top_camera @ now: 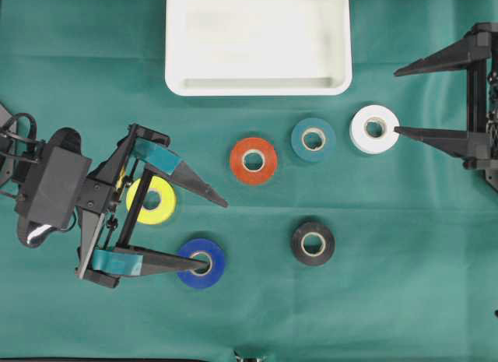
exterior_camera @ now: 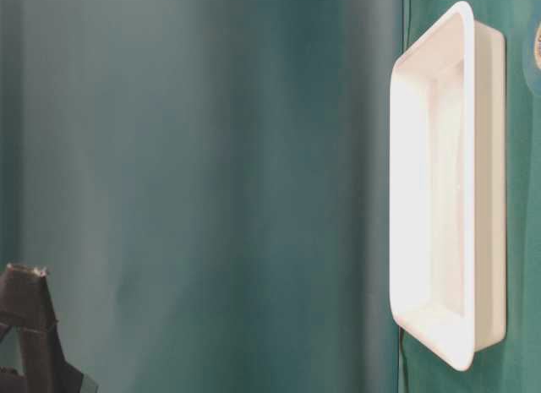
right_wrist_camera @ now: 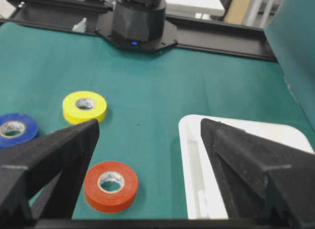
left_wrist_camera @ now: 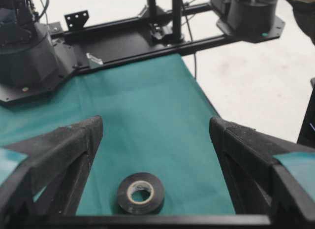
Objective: Pick up the tape from a random location and place it into the white case.
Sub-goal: 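Move the open left gripper over the blue tape roll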
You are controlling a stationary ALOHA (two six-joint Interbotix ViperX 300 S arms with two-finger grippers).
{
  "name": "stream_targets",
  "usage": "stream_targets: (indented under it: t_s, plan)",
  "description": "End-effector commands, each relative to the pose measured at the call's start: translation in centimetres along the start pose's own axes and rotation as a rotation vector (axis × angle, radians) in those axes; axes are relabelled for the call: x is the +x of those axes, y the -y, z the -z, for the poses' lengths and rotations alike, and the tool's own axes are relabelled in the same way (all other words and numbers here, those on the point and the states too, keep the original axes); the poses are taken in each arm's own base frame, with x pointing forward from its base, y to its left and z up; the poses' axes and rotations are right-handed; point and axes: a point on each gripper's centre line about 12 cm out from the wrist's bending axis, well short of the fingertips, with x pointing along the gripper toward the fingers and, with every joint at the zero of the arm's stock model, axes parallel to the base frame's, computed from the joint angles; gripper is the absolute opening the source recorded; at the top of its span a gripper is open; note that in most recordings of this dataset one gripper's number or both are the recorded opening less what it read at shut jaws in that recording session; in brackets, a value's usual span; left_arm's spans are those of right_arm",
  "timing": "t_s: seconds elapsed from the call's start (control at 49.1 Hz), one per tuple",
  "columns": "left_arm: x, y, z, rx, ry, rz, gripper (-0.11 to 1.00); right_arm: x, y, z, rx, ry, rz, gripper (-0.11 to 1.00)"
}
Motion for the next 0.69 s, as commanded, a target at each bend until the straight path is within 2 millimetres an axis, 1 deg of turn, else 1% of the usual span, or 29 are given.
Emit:
stream_targets:
  t_s: [0.0, 0.183, 0.326, 0.489, 0.672]
  plan:
    - [-0.1, 0.0, -1.4, -0.003, 0.038, 0.000, 0.99, 0.2, 0.0, -1.0, 0.000, 0.023, 0.000, 0.92]
    - [0.0, 0.0, -1.5, -0.007, -0.003, 0.004, 0.99, 0.2, 0.0, -1.1, 0.000, 0.023, 0.001, 0.92]
    - [0.6, 0.0, -1.8, -0.008, -0.093, 0.010, 0.99, 0.2, 0.0, -1.0, 0.002, 0.021, 0.002, 0.92]
    - [1.7, -0.4, -2.0, -0.014, -0.274, 0.016, 0.99, 0.2, 0.0, -0.9, 0.000, 0.014, 0.001, 0.92]
    - [3.8, -0.5, -2.0, -0.015, -0.514, 0.031, 0.99, 0.2, 0.0, -0.9, 0.000, 0.008, 0.002, 0.92]
